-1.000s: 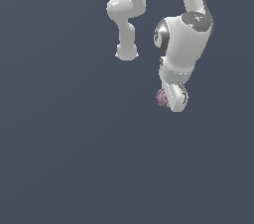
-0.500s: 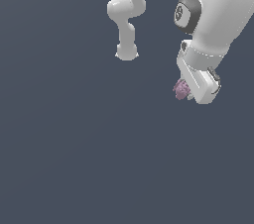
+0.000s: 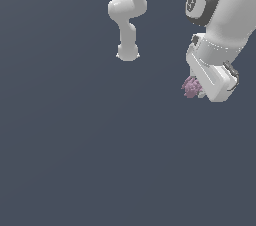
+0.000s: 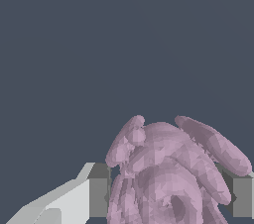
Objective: Pick up the object and move it to a goal position.
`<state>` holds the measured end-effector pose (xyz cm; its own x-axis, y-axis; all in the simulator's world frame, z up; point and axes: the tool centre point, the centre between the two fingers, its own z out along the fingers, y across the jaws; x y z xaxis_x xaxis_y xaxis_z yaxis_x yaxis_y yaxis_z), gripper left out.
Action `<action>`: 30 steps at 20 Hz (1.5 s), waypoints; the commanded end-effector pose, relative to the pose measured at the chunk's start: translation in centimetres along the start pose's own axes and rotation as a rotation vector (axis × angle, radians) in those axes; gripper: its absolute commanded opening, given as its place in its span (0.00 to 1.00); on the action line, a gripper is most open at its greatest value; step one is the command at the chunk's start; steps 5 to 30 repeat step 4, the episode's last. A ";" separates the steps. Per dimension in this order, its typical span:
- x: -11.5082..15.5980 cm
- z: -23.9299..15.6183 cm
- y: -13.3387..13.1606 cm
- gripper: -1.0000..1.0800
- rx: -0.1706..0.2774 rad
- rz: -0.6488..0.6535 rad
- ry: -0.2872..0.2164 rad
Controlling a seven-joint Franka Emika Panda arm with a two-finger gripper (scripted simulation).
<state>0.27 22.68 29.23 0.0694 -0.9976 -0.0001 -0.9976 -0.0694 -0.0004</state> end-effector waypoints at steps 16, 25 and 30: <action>0.0 0.0 -0.1 0.00 0.000 0.000 0.000; 0.0 0.0 -0.1 0.00 0.000 0.000 0.000; 0.0 0.0 -0.1 0.00 0.000 0.000 0.000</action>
